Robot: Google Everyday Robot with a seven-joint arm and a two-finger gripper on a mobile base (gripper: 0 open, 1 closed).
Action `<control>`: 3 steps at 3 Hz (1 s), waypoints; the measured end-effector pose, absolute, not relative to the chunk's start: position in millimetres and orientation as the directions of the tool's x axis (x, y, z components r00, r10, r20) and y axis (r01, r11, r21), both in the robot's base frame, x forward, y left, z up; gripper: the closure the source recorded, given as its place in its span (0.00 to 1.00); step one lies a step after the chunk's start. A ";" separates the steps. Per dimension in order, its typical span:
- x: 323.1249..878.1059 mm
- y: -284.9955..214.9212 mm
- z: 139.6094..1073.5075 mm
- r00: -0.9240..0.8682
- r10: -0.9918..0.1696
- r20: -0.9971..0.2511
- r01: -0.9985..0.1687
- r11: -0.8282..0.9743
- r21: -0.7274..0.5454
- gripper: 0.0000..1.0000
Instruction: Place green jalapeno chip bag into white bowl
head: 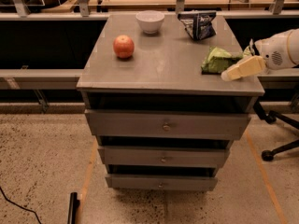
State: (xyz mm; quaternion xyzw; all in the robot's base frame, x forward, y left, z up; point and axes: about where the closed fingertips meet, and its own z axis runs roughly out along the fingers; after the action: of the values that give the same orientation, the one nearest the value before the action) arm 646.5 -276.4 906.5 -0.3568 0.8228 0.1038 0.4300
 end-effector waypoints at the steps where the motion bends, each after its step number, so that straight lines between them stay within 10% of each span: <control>1: 680.1 -279.1 907.3 -0.338 -0.517 -0.786 -0.646 0.735 -0.205 0.00; 3: 724.5 -296.8 882.1 -0.358 -0.495 -0.792 -0.635 0.751 -0.182 0.18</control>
Offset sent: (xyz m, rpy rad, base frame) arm 0.0943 -0.0291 -0.0106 -0.0484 -0.0797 -0.0564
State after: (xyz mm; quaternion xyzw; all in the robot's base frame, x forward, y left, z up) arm 724.5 -296.8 882.1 -0.3442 0.8204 0.0776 0.4499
